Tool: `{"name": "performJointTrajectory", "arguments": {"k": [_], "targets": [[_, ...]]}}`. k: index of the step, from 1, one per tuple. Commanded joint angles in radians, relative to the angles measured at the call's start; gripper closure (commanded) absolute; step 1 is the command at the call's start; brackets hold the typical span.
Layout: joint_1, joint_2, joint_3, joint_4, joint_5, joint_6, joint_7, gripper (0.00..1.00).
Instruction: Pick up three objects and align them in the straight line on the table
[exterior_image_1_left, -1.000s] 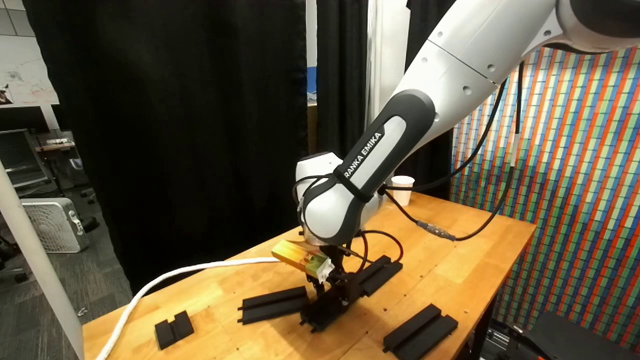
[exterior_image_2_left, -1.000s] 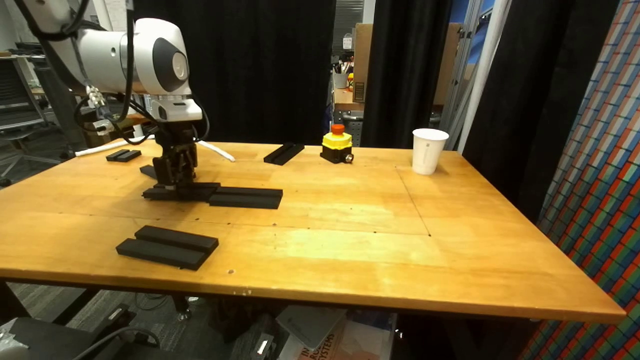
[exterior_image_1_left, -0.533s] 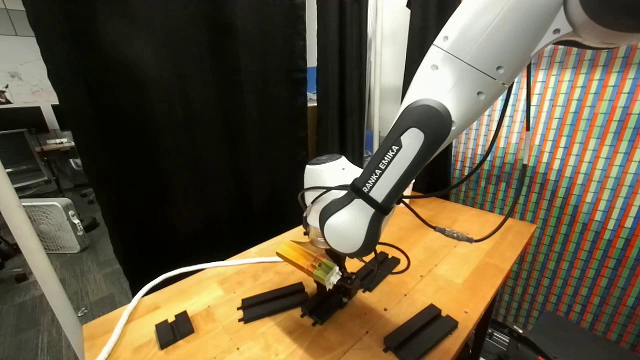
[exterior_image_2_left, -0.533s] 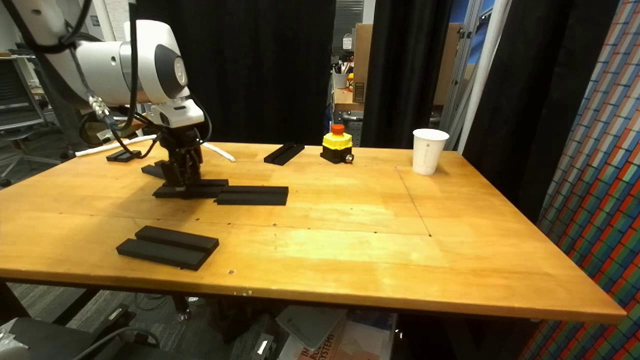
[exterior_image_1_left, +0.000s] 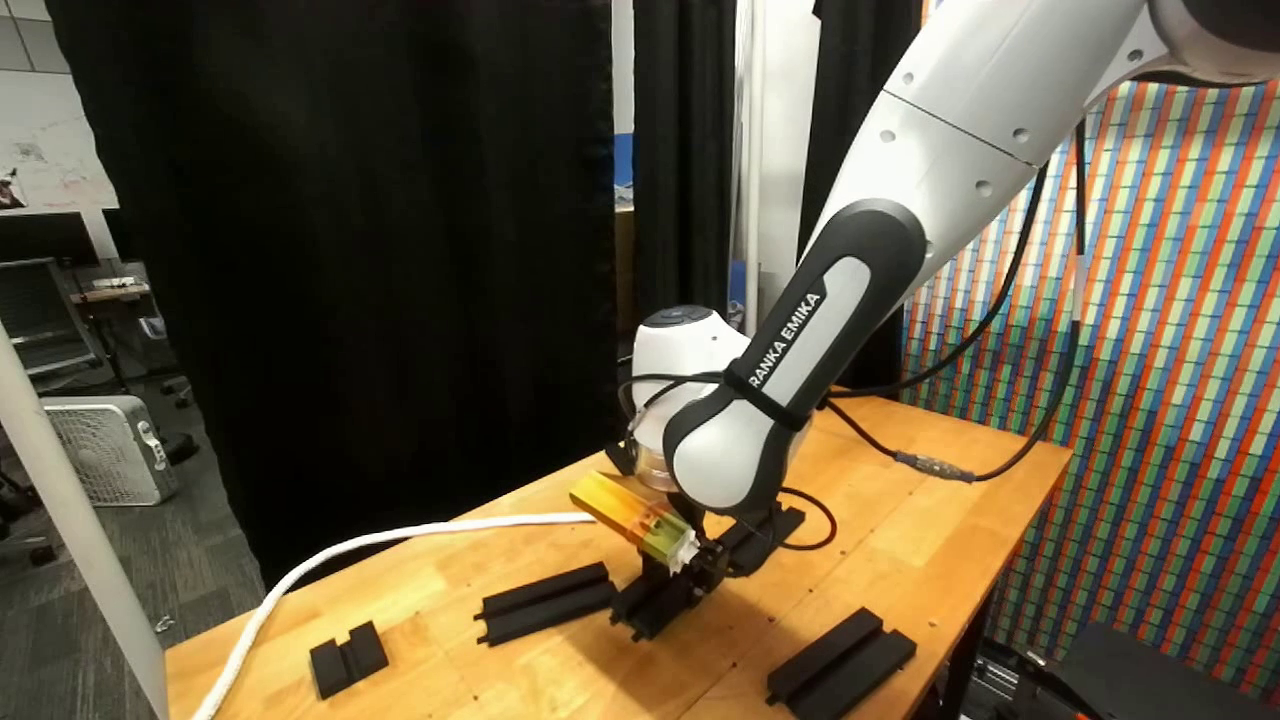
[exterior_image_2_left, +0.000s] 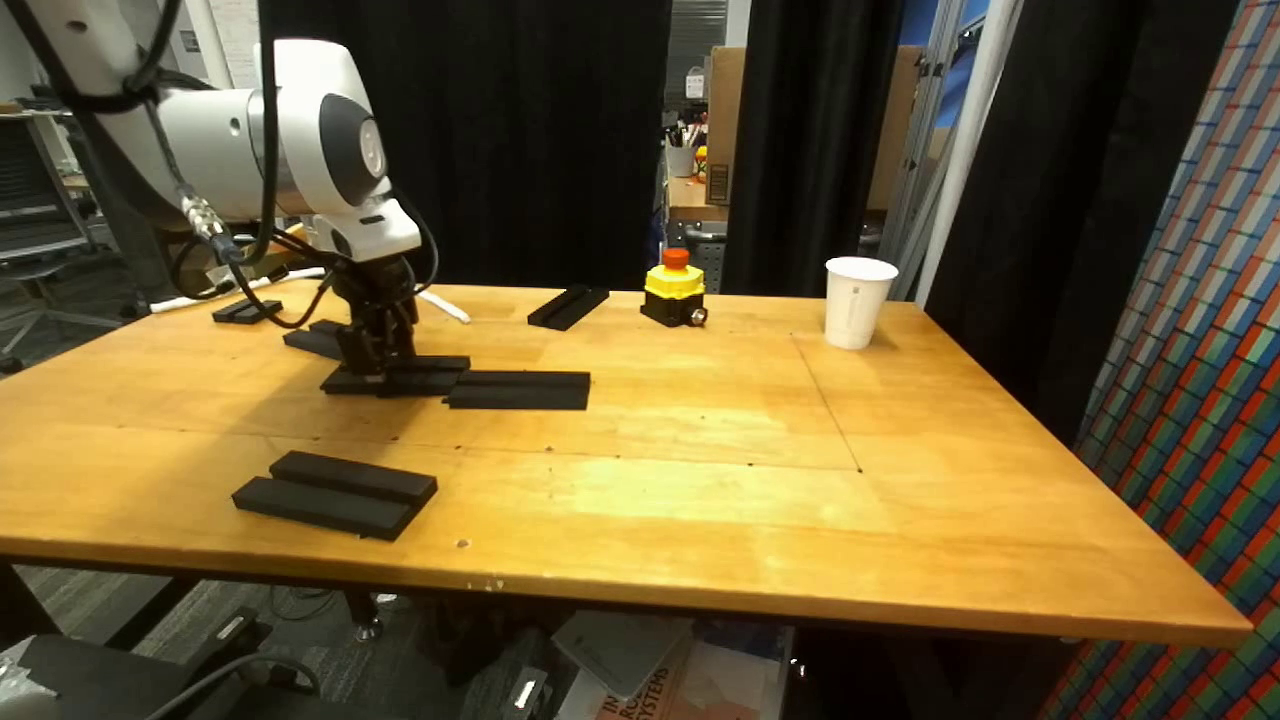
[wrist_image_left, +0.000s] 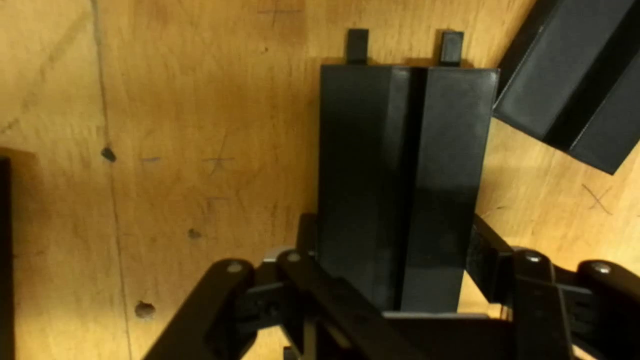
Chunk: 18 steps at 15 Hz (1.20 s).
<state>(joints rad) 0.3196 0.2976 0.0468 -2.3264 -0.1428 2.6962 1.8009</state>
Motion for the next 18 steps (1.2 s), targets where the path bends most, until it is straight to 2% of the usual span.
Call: {"name": "performJointTrajectory", "arguments": {"k": [1, 4, 11, 15, 18], "targets": [[-0.033, -0.053, 0.023, -0.024, 0.045, 0.02, -0.087, 0.54], [-0.055, -0.065, 0.043, -0.017, 0.102, 0.011, -0.157, 0.54], [-0.1, -0.062, 0.113, -0.022, 0.346, 0.019, -0.329, 0.54], [-0.089, -0.07, 0.111, -0.044, 0.395, 0.01, -0.333, 0.54], [-0.068, -0.074, 0.093, -0.066, 0.359, 0.01, -0.296, 0.54]]}}
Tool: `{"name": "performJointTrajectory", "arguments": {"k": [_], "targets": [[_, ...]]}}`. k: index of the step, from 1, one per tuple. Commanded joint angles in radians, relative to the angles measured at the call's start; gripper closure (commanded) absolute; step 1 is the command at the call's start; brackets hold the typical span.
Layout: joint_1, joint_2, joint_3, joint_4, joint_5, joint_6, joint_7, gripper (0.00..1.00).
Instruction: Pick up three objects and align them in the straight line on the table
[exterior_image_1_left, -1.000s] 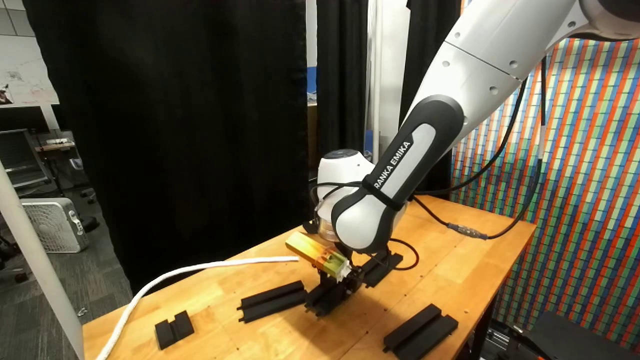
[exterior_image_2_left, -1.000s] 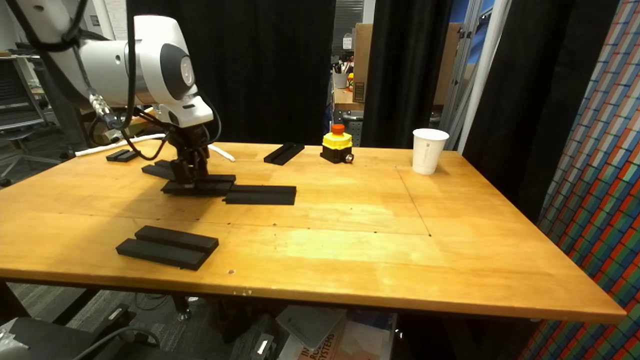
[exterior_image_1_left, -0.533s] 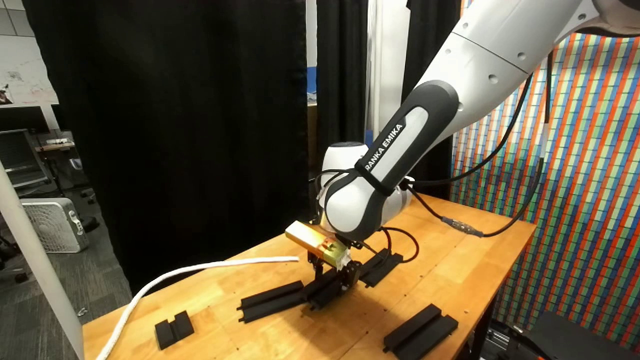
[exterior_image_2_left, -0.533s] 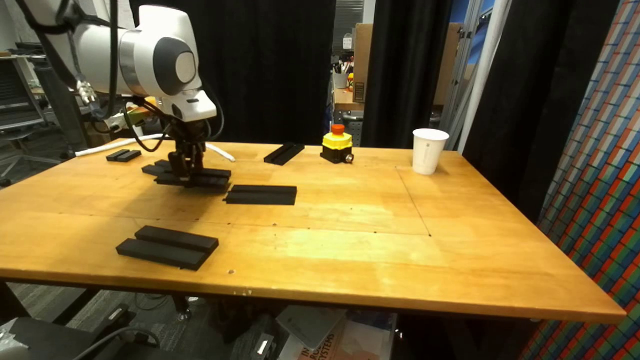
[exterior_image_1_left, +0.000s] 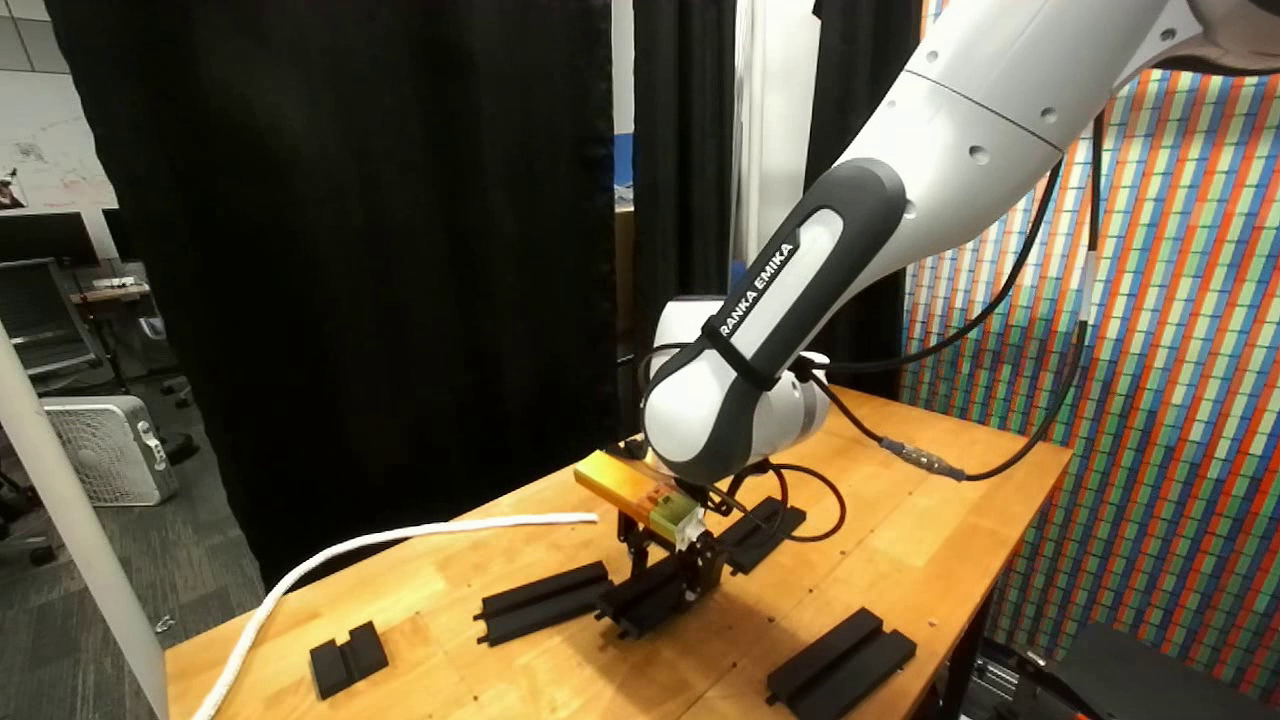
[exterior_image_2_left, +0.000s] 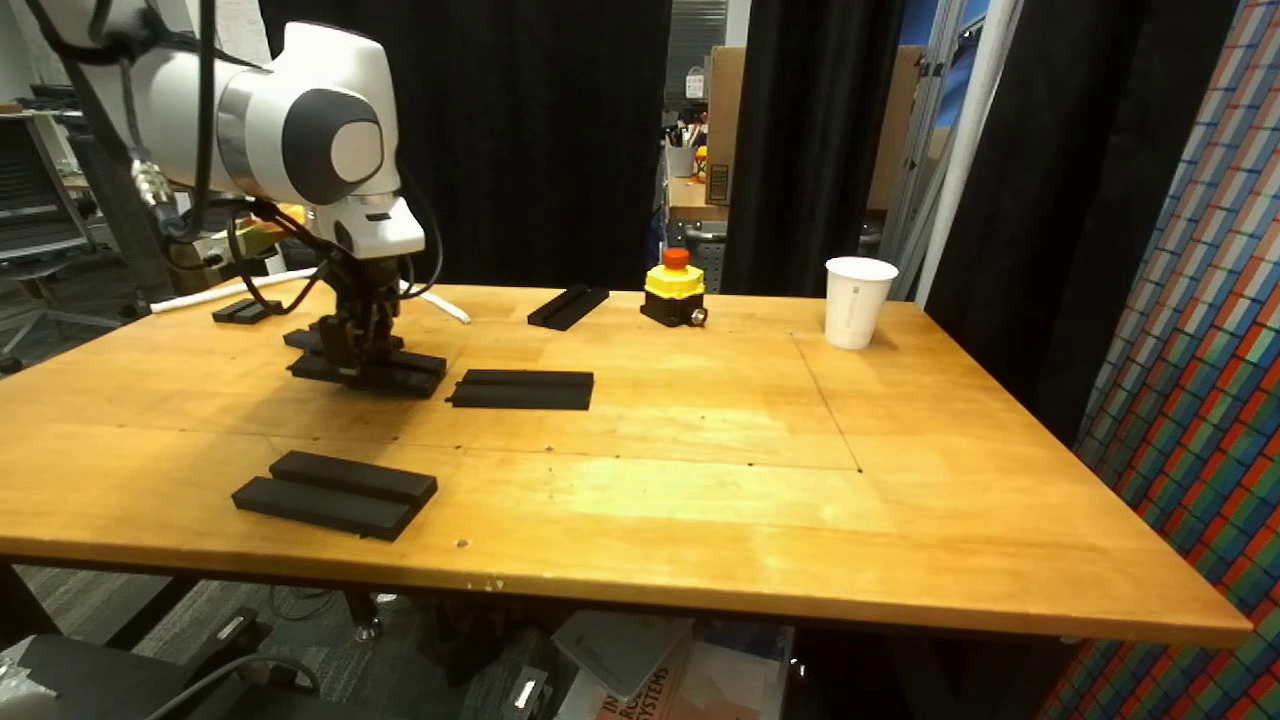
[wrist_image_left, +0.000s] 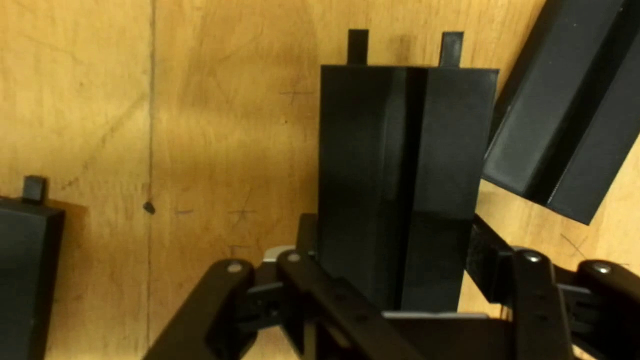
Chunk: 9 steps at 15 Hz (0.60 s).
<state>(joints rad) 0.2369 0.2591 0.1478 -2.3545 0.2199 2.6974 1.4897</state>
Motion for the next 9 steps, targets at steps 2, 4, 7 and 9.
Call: {"name": "performJointTrajectory", "arguments": {"k": [2, 4, 7, 9], "targets": [[0.025, -0.034, -0.013, -0.042, -0.022, 0.006, 0.027, 0.54], [0.031, -0.034, -0.021, -0.039, -0.044, -0.004, 0.03, 0.54], [0.037, -0.035, -0.034, -0.028, -0.086, -0.03, 0.036, 0.54], [0.037, -0.037, -0.049, -0.028, -0.118, -0.038, 0.045, 0.54]]}}
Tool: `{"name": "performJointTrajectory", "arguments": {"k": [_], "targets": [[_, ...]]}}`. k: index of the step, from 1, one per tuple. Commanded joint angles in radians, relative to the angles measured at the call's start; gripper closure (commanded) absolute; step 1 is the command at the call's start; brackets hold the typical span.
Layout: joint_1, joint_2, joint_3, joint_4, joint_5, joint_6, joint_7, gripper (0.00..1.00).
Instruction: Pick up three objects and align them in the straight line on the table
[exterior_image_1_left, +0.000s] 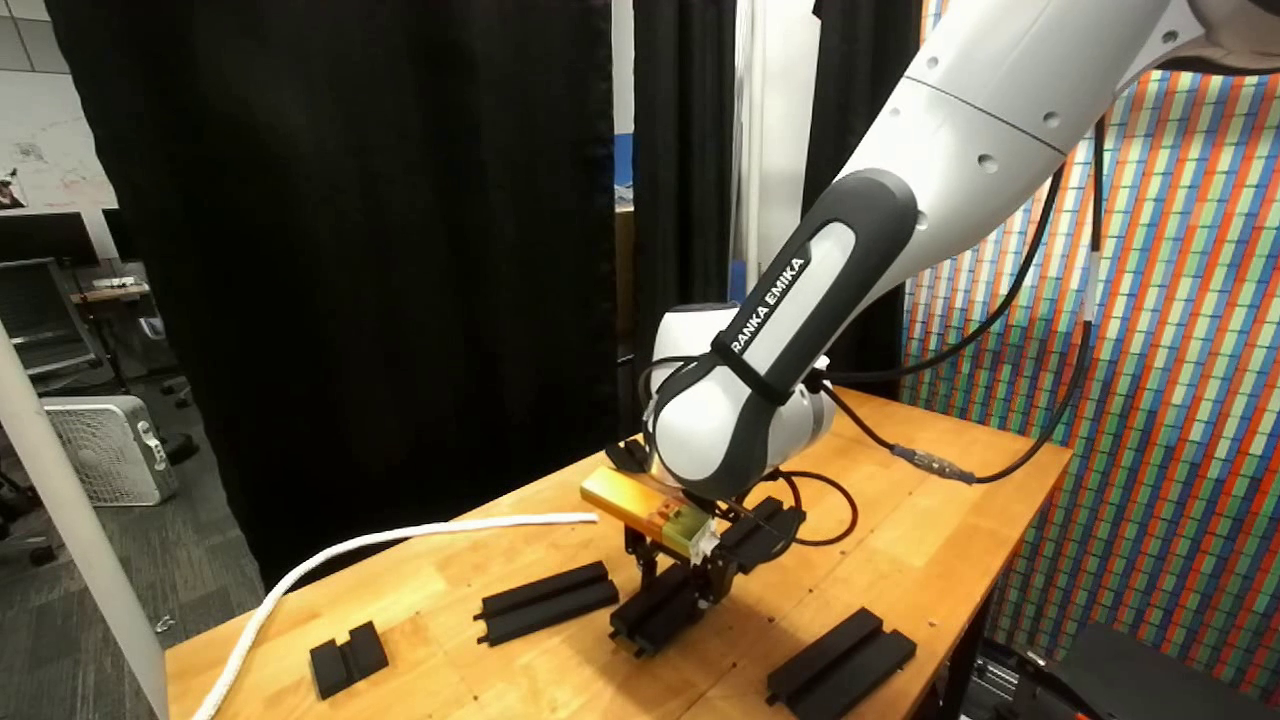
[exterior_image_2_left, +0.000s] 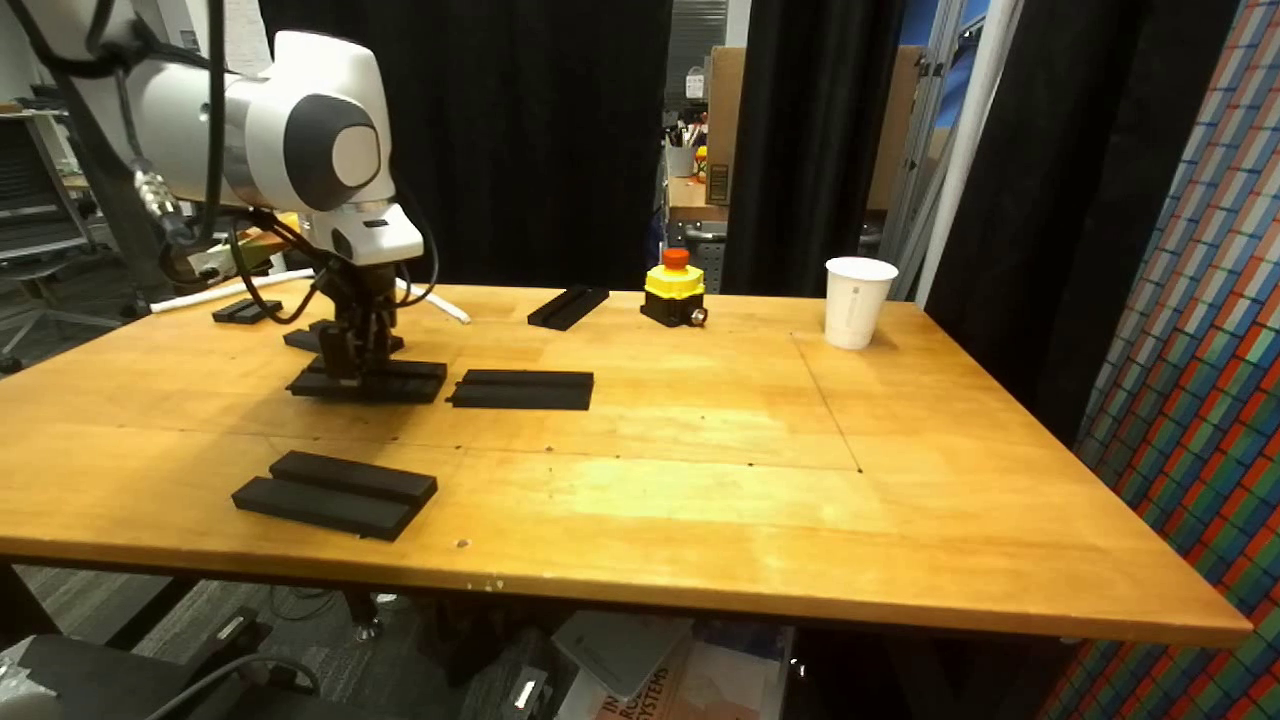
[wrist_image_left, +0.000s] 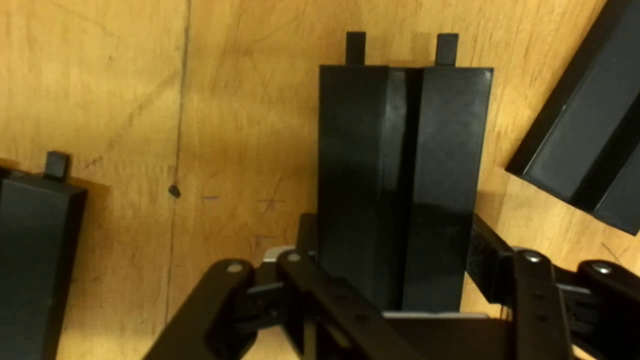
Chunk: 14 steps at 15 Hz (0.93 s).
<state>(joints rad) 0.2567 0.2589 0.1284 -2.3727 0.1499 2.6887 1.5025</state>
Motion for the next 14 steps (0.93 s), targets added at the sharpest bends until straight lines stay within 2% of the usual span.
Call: {"name": "performJointTrajectory", "arguments": {"k": [1, 9, 14], "targets": [[0.013, -0.036, -0.035, -0.008, -0.058, -0.038, 0.033, 0.54], [0.0, -0.028, -0.053, 0.003, -0.058, -0.073, 0.02, 0.54], [0.008, -0.05, -0.068, 0.014, -0.118, -0.106, 0.033, 0.54]]}}
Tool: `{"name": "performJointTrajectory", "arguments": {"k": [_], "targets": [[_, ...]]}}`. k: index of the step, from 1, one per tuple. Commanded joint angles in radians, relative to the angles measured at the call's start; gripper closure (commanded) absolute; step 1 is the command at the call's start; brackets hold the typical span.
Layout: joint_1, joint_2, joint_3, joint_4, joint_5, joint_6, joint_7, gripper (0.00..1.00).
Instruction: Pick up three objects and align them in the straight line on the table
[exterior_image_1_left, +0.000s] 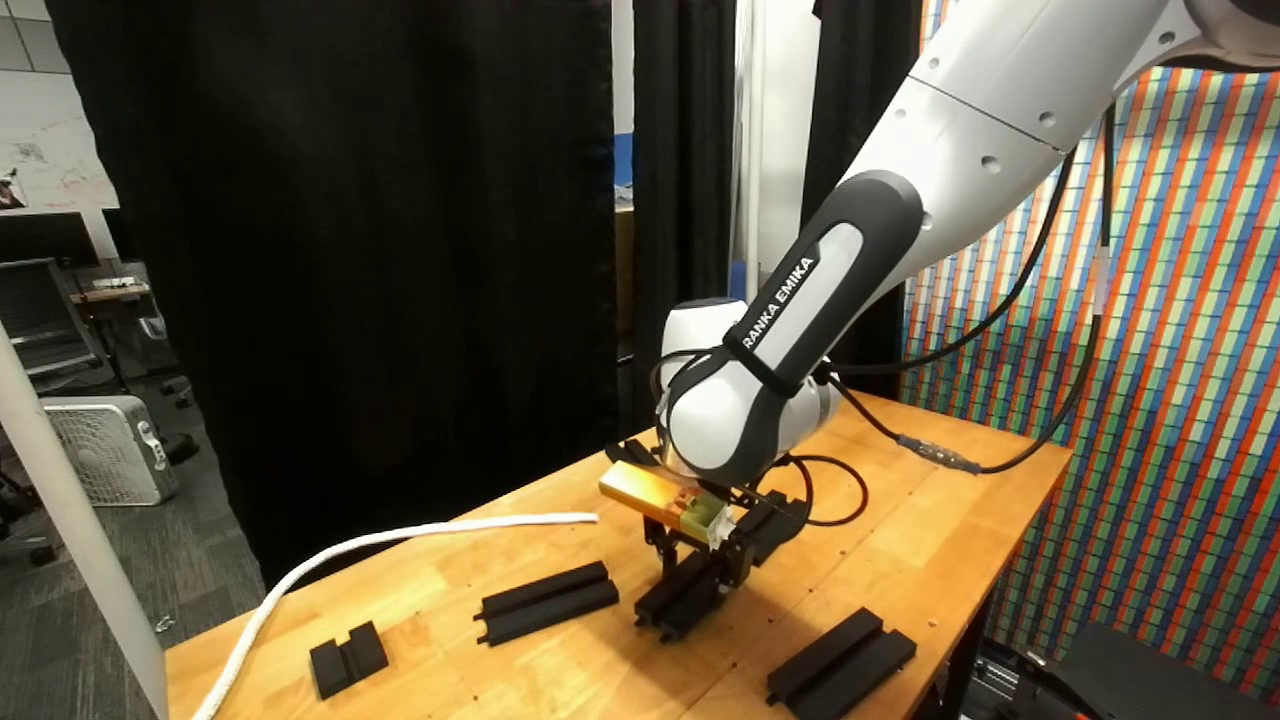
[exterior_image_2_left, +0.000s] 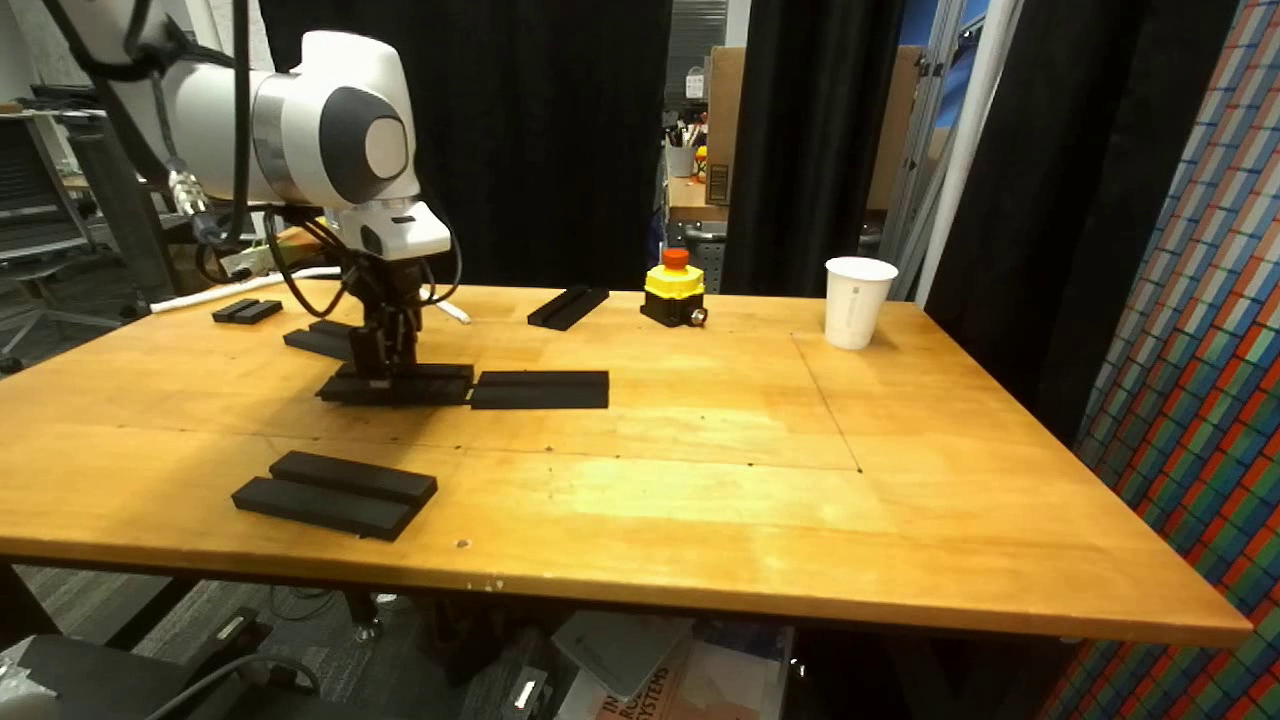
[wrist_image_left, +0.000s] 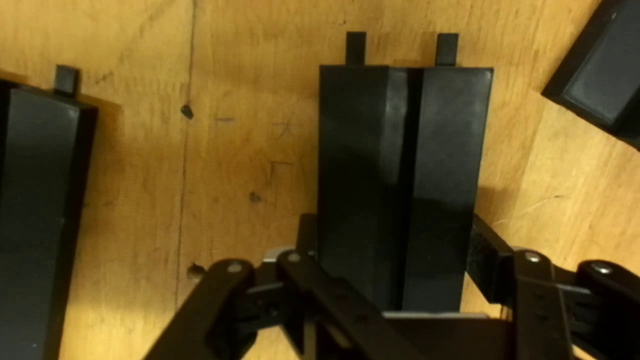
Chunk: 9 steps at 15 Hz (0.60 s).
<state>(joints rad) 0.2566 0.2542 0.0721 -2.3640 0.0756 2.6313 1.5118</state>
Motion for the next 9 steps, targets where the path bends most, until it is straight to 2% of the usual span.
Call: {"name": "performJointTrajectory", "arguments": {"k": [1, 9], "targets": [[0.008, -0.051, -0.012, 0.009, -0.055, -0.06, 0.024, 0.54], [-0.012, -0.065, 0.019, 0.012, -0.014, -0.082, -0.012, 0.54]]}}
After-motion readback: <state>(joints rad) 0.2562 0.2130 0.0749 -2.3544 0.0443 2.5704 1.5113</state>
